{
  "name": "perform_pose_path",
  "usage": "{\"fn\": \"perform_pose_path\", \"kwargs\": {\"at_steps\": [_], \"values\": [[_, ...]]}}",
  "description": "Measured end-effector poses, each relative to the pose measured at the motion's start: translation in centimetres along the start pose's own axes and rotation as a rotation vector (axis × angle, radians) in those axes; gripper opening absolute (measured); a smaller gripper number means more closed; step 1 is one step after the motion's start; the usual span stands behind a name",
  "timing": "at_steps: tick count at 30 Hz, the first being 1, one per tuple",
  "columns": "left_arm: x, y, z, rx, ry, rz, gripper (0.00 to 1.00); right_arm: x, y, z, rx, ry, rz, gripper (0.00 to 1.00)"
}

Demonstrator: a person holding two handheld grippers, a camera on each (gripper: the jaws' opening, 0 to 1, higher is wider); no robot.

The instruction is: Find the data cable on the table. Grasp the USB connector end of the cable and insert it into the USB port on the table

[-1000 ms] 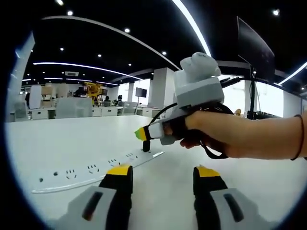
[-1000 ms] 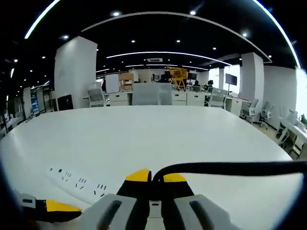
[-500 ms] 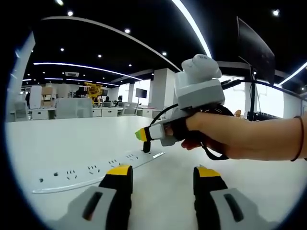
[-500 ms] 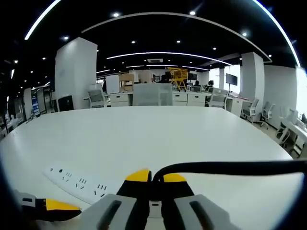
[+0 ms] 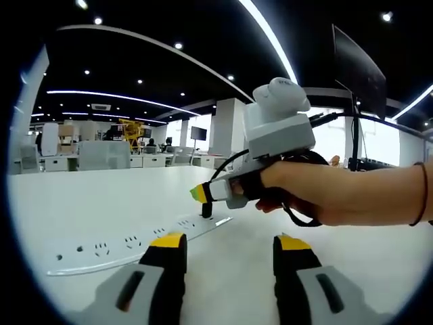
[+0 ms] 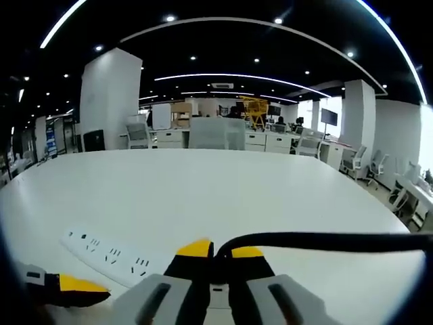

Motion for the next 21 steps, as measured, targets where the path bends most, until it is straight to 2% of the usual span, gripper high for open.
{"fn": "perform_pose_path", "kwargs": {"at_steps": [7, 10, 15, 21], "values": [[0.0, 0.0, 0.0, -0.002, 0.000, -0.005, 0.51, 0.0, -0.7, 0.5, 0.026, 0.000, -0.004, 0.11], [0.1, 0.0, 0.0, 0.001, 0.005, -0.005, 0.52, -0.1, -1.0, 0.7, 0.037, 0.002, 0.023, 0.13], [0.1, 0.0, 0.0, 0.000, 0.004, -0.006, 0.52, -0.2, -0.6, 0.6, 0.018, 0.007, 0.038, 0.13], [0.2, 0.1, 0.0, -0.002, 0.004, -0.011, 0.52, -0.4, 0.7, 0.1, -0.015, 0.003, 0.043, 0.19]]}}
Point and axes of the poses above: the point that each gripper's makers call its tool centre point, and the gripper's own axes: z roughly forward along the fingers, x roughly to its left, y roughly out of its top, the point moved 2 cm from there along -z, roughly backward along the fingers, and after that the axes turned 6 degrees about x, right-handed, at the moved point
